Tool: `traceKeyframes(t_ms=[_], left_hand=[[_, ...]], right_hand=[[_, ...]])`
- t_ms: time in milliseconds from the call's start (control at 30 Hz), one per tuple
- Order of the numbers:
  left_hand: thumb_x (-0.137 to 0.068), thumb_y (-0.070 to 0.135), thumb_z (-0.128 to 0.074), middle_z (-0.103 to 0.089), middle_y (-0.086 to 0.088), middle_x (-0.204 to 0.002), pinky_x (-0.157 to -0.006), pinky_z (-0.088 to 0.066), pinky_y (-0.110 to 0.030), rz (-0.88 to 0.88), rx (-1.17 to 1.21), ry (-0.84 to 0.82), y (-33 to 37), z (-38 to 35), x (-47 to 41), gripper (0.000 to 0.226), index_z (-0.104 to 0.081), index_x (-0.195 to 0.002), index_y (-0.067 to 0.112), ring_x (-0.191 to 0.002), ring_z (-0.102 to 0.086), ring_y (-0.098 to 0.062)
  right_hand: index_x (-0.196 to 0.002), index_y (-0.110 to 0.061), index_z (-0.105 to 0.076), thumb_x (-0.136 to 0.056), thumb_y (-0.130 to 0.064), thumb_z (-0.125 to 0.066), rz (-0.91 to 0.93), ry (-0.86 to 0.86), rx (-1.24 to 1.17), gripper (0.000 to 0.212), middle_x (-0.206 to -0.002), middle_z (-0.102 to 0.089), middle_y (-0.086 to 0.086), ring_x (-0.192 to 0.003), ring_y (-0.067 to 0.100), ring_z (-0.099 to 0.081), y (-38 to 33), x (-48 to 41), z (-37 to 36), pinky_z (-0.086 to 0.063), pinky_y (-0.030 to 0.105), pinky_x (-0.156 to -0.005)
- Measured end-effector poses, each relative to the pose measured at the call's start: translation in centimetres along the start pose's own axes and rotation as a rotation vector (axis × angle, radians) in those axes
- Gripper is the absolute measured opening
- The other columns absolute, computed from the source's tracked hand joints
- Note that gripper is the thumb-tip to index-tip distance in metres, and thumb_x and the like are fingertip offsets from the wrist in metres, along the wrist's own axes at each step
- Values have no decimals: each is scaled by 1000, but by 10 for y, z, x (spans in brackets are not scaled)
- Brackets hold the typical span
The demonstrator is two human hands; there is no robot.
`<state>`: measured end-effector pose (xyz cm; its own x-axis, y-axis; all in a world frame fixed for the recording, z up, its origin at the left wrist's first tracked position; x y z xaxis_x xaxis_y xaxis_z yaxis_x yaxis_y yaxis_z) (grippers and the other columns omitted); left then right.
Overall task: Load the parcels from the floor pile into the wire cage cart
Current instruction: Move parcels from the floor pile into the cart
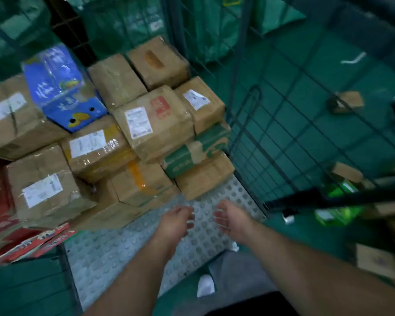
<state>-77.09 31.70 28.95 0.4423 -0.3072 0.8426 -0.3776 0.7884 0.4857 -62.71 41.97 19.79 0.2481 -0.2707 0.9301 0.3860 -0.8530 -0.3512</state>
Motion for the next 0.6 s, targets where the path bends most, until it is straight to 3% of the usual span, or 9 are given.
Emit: traceKeyframes(t_ms=[167, 267, 400, 600], left_hand=[[-102, 33, -59, -70, -3, -111, -91, -51, -39, -61, -116, -116, -50, -28, 44, 22, -67, -113, 15, -100, -68, -21], [-103, 31, -57, -71, -5, -109, -87, -50, -37, -64, -212, -202, -84, -53, 69, 20, -67, -109, 15, -99, -68, -24], [-103, 24, -56, -69, -7, -100, -74, -46, -33, -103, -371, -306, -116, -101, 108, 17, -67, -105, 11, -89, -64, -25], [-102, 27, -58, -71, -4, -100, -78, -46, -34, -265, -594, -488, -138, -202, 172, 14, -67, -104, 17, -87, -65, -21]], right_hand=[[-101, -16, -64, -101, -34, -54, 66, 132, -136, 21, -90, -66, 3, -75, 16, -58, 87, 71, 52, -43, 28, -64], [-98, -17, -61, -100, -30, -54, 84, 235, -235, 15, -84, -63, 2, -72, 16, -53, 137, 111, 90, -40, 30, -69], [-103, -16, -63, -100, -29, -53, 90, 332, -354, 17, -90, -63, 4, -73, 17, -54, 200, 166, 145, -40, 30, -69], [-123, -13, -63, -100, -34, -52, 148, 521, -570, 33, -107, -68, 5, -80, 17, -60, 286, 229, 244, -41, 32, -74]])
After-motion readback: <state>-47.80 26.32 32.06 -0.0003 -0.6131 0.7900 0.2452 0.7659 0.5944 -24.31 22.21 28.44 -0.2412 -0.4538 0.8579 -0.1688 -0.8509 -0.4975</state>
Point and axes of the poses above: each hand's wrist, its own x-axis away from the middle knuckle, its own z-axis out of the back of the hand, y = z × x, the point moved 6 cm from there along -x, towards the middle knuckle
